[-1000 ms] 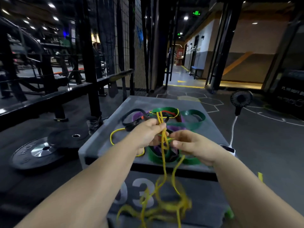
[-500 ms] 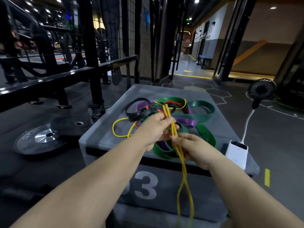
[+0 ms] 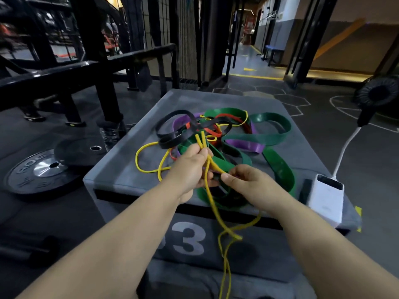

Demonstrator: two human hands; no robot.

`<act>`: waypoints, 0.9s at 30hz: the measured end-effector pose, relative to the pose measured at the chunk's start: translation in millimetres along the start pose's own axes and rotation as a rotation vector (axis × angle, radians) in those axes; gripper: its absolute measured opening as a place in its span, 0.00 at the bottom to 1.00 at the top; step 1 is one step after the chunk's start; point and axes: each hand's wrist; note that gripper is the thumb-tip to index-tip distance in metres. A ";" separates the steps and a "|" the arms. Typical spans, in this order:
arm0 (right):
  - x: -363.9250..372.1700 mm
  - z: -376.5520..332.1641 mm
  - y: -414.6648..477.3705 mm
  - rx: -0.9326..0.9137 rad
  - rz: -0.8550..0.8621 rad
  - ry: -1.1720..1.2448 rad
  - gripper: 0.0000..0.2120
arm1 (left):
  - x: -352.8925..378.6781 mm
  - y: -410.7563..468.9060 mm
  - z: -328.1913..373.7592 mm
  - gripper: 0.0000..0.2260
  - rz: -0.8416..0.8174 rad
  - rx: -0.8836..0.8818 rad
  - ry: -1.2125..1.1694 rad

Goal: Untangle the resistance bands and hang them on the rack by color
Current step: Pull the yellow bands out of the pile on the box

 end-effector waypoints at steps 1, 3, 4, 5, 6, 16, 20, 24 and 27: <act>-2.3 0.8 1.9 0.009 -0.038 -0.035 0.18 | 0.6 3.4 0.6 0.11 0.000 0.008 -0.015; -4.6 3.3 1.8 -0.002 -0.188 0.051 0.24 | 1.6 9.4 2.3 0.11 -0.030 0.020 -0.007; -5.4 5.7 0.4 -0.029 -0.270 0.179 0.24 | 2.2 11.4 1.8 0.11 -0.061 0.022 0.003; -6.7 8.4 -0.3 -0.065 -0.339 0.318 0.22 | 2.9 13.9 0.4 0.11 -0.095 0.022 0.012; -8.6 13.2 -0.1 -0.110 -0.390 0.445 0.21 | 3.7 15.8 -1.5 0.11 -0.124 0.021 0.020; -7.9 47.7 10.8 -0.183 -1.032 0.861 0.20 | 13.0 20.9 2.4 0.12 -0.157 0.065 -0.330; -8.2 35.8 9.7 -0.273 -0.986 1.039 0.22 | 13.2 15.0 -3.4 0.10 -0.131 0.019 -0.300; -39.6 25.5 16.9 -0.446 -0.866 1.491 0.23 | 11.6 2.6 -15.8 0.05 -0.278 -0.041 0.047; -62.4 26.4 13.8 -0.488 -0.593 1.540 0.20 | 9.2 -7.1 -22.7 0.04 -0.497 -0.032 0.314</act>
Point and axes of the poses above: each hand's wrist, its own y-axis towards the middle knuckle, its own x-axis out of the palm, z = x × y, and after that the axes turned 9 degrees about -y, right-handed
